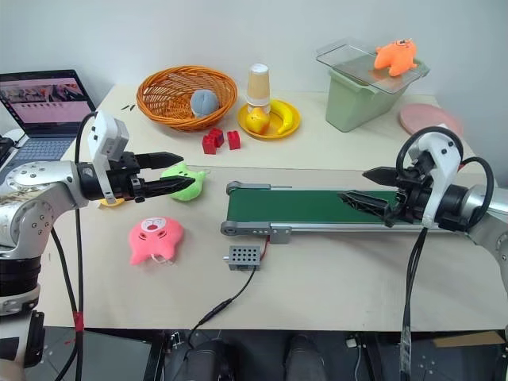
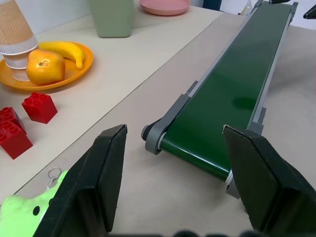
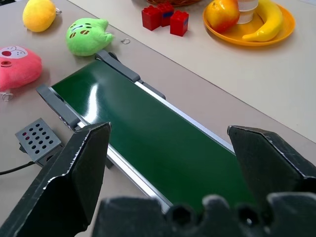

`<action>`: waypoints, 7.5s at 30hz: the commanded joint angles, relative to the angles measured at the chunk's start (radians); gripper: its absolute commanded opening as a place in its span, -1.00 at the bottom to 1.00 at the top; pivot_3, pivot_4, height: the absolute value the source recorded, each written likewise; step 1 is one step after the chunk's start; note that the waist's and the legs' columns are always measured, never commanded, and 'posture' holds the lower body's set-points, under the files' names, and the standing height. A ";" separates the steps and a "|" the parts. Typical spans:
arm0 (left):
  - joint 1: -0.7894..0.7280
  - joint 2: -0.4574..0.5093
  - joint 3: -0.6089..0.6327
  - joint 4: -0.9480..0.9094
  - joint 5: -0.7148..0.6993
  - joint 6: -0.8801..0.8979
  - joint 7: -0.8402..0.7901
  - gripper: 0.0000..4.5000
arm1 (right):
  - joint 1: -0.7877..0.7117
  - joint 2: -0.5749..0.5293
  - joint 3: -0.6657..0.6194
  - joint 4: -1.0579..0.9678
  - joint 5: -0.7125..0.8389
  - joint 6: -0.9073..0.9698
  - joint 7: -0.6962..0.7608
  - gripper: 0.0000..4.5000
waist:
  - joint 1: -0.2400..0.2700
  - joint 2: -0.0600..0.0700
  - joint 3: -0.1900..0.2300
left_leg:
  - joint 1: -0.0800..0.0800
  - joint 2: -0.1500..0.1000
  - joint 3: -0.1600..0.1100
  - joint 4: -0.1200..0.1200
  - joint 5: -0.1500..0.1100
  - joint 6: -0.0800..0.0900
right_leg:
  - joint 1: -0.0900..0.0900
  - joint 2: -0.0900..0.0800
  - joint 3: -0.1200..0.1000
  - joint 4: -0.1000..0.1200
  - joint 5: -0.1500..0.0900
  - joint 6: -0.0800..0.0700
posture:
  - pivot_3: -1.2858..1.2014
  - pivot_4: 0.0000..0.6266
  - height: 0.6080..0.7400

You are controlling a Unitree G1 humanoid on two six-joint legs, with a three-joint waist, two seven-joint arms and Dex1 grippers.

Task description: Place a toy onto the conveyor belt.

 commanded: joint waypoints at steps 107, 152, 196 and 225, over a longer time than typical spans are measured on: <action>-0.635 -0.255 0.388 0.862 0.048 -0.006 0.613 -0.49 | -0.197 0.123 0.105 -0.079 0.014 0.038 -0.031 1.00 | -0.002 -0.007 0.004 | -0.007 -0.002 0.001 0.001 0.001 -0.001 | -0.004 0.000 -0.004 0.001 0.002 0.001 | 0.03 -0.52 0.91; -0.239 -0.847 0.344 0.068 -0.638 0.329 1.134 -0.51 | -0.237 0.625 0.181 -0.071 0.871 -0.021 -1.139 0.55 | -0.009 -0.007 0.004 | 0.000 -0.002 0.000 -0.001 0.002 -0.002 | 0.001 0.002 0.000 0.002 0.003 0.000 | 0.03 -0.52 0.91; -0.283 -0.093 0.045 0.001 -0.717 0.484 0.719 0.68 | -0.319 0.292 0.257 -0.103 0.450 -0.025 -0.816 -1.00 | -0.001 -0.006 0.004 | -0.002 -0.002 -0.001 -0.002 0.001 -0.002 | -0.001 0.004 0.000 0.000 0.002 0.000 | 0.03 -0.52 0.91; -0.723 -0.178 0.189 0.274 -0.545 0.504 0.628 0.68 | -0.255 0.026 0.387 -0.218 -0.223 -0.134 -0.194 -1.00 | -0.002 -0.006 0.005 | -0.008 0.000 -0.002 -0.001 0.002 -0.005 | -0.006 0.007 0.001 0.000 0.001 0.002 | 0.03 -0.52 0.91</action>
